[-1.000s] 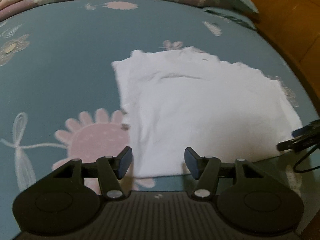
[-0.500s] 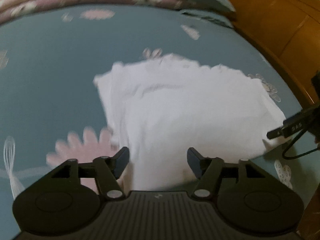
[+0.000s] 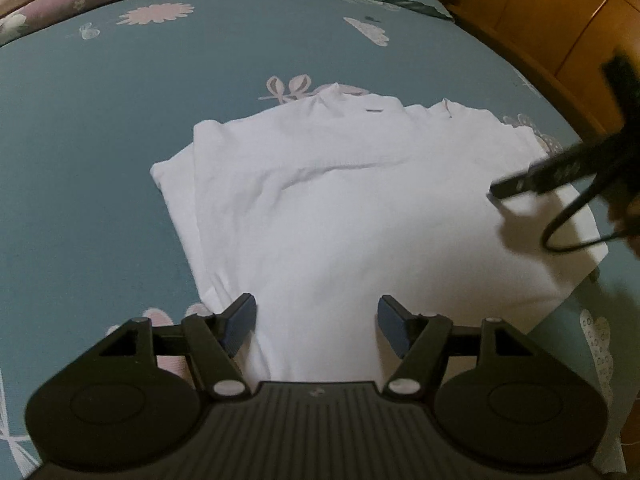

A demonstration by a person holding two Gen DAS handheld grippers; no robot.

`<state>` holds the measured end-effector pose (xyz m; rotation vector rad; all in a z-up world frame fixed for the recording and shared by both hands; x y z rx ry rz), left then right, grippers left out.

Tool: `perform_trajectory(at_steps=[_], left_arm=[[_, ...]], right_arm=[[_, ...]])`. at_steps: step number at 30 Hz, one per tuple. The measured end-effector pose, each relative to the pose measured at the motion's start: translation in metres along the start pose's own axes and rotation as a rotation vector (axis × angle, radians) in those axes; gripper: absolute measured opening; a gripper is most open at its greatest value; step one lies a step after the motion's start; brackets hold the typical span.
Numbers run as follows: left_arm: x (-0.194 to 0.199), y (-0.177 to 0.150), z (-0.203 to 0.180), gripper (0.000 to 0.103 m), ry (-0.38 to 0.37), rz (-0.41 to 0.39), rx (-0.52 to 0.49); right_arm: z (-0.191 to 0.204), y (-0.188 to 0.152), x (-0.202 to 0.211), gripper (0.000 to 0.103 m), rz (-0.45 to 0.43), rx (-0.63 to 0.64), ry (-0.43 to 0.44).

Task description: Fold clothes

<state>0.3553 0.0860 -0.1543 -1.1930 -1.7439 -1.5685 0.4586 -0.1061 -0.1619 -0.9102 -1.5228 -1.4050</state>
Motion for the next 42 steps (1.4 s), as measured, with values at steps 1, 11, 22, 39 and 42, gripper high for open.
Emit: perform_trajectory(at_steps=[1,11,22,39,42], left_arm=[[0.002,0.003,0.001,0.068,0.007,-0.007,0.000],[-0.011,0.049,0.002,0.071,0.087,-0.035,-0.012],[-0.048,0.081,-0.013,0.072,0.088,-0.007,0.007],[-0.062,0.072,-0.001,0.102,-0.056,0.005,0.104],[-0.063,0.070,-0.002,0.102,-0.058,0.007,0.080]], right_arm=[[-0.001,-0.002,-0.002,0.103,-0.004,-0.003,0.001],[-0.007,-0.017,-0.016,0.103,-0.022,-0.026,0.012],[-0.009,-0.025,-0.016,0.103,-0.086,-0.023,0.005],[-0.006,-0.030,-0.013,0.103,-0.154,-0.032,-0.006],[-0.005,-0.032,-0.012,0.103,-0.177,-0.026,-0.006]])
Point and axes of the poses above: each gripper's, at about its wrist camera, not at the fingertips, and x roughly against the way its jaws point, z to its left, y to its top, the point moved 5 cm from there along -x, roughly the way its jaws point, and after that the axes turned 1 degree about z, right-handed, at the moved point
